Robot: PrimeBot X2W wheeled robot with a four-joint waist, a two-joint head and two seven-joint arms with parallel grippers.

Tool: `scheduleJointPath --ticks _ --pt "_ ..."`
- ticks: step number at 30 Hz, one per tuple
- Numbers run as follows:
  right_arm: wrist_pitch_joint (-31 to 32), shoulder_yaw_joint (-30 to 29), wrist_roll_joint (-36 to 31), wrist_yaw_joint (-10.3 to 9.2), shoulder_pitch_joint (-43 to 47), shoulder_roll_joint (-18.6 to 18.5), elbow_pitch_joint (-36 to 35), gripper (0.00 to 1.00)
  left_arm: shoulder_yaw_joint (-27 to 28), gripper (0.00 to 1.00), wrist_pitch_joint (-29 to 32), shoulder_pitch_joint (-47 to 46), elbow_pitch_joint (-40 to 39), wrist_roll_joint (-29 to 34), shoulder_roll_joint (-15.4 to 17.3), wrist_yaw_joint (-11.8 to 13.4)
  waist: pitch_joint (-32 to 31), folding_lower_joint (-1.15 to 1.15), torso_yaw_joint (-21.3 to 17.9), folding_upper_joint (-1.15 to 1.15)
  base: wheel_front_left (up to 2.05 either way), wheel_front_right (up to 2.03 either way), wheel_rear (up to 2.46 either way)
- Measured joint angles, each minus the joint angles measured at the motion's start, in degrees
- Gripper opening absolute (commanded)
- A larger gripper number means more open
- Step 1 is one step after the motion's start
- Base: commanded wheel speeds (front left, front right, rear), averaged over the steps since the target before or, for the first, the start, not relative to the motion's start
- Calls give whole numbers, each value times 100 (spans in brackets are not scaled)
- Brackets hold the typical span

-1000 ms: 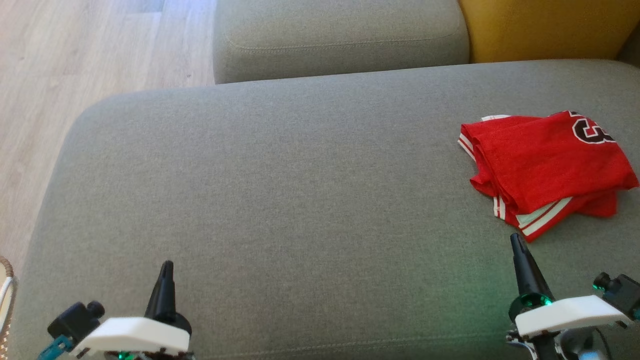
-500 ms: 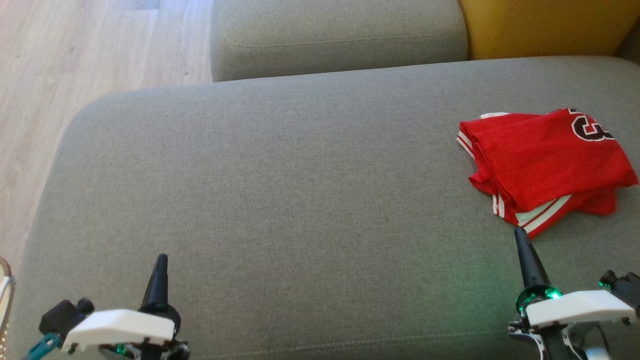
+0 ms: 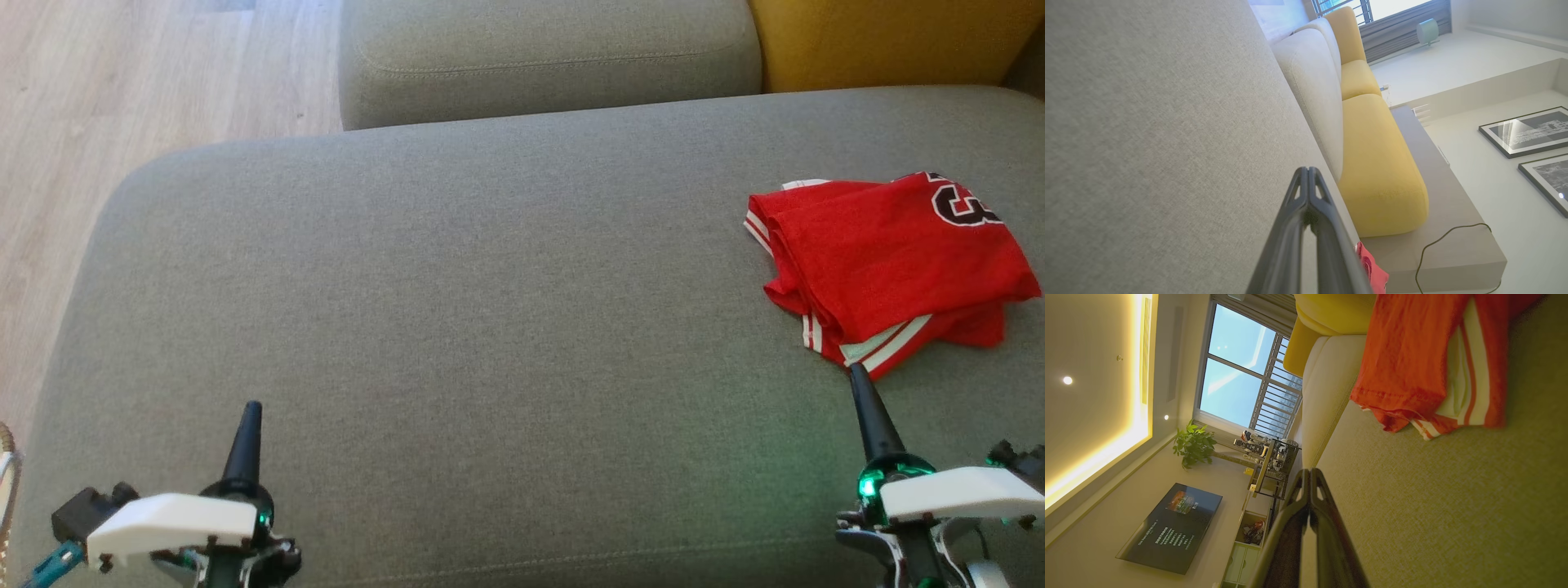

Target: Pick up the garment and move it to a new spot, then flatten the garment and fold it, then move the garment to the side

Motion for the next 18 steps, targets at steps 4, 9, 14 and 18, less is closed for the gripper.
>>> scheduleJointPath --ticks 4,9,14,18 --pt "73 -32 264 0 -5 -1 24 0 43 0 71 -83 49 -258 -1 -47 11 0 -7 0 0 0 0" --pt "136 -53 593 0 -93 -2 53 0 130 0 163 -184 100 -589 -2 -99 25 0 -17 0 0 0 0" --pt "219 -71 931 0 -113 -2 65 0 186 0 255 -211 133 -921 -2 -153 38 0 -27 0 0 0 0" --pt "298 -99 1193 0 -145 -3 87 0 227 0 315 -269 187 -1191 -3 -198 49 0 -35 0 0 0 0"
